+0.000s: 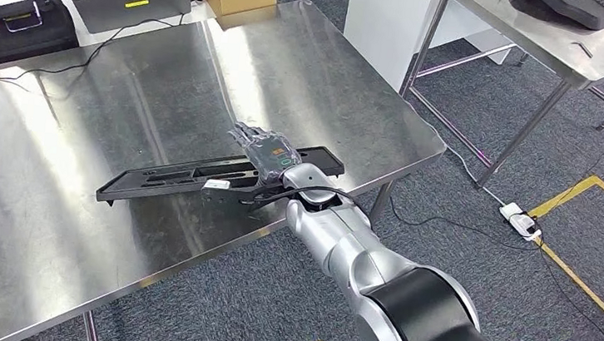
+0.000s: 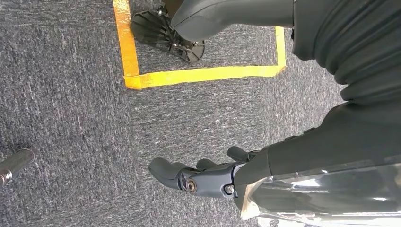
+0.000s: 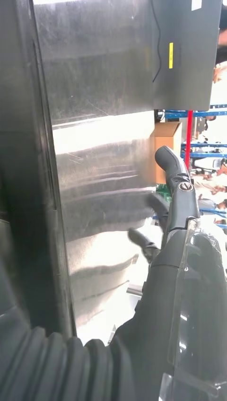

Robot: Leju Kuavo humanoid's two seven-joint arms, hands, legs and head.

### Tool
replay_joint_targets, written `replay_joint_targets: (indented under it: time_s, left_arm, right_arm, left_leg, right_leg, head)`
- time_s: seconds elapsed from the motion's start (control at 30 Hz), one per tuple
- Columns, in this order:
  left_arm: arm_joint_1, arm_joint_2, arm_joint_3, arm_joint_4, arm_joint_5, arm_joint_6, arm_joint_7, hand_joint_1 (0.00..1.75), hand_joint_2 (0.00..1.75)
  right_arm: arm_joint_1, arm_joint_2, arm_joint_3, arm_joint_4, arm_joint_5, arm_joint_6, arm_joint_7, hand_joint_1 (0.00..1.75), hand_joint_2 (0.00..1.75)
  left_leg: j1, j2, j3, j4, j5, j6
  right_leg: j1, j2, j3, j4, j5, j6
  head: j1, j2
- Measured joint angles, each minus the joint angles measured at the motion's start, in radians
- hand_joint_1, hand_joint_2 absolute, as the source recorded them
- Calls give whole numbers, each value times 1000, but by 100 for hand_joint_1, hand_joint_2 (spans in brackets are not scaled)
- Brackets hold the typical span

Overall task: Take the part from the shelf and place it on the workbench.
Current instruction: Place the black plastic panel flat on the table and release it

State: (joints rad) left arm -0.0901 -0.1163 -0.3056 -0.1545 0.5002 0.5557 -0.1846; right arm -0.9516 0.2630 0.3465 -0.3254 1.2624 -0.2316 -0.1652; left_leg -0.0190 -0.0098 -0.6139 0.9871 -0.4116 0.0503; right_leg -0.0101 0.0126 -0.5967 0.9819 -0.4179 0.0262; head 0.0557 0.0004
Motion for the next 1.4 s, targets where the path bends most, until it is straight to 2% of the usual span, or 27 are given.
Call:
replay_joint_targets:
  time_s: [0.83, 1.0, 1.13, 1.4]
  left_arm:
    - [0, 0, 0, 0, 1, -2, 3, 0, 175]
    - [0, 1, 0, 0, 1, -5, 3, 0, 175]
    - [0, 1, 0, 0, 4, -11, -2, 0, 0]
    - [2, 2, 2, 0, 30, -10, -15, 0, 0]
  right_arm:
    - [0, 0, -17, 0, -19, 15, -6, 0, 0]
    - [-3, 0, -41, 0, -78, 63, -36, 0, 0]
    - [-16, 0, -70, -6, -114, 84, -67, 0, 0]
    - [-40, 16, -63, -54, -44, 19, -85, 0, 0]
  left_leg:
    - [0, 0, 0, 0, 0, 0]
    - [0, 0, 0, 0, 0, 0]
    - [0, 0, 0, 0, 0, 0]
    - [0, 0, 1, 0, 0, 0]
  right_leg:
    - [0, 0, 0, 0, 0, 0]
    - [0, 0, 1, 0, 0, 0]
    - [0, 0, 1, 0, 0, 0]
    - [0, 0, 1, 0, 0, 0]
  head:
    - [0, 0]
    - [0, 0]
    - [0, 0]
    - [0, 0]
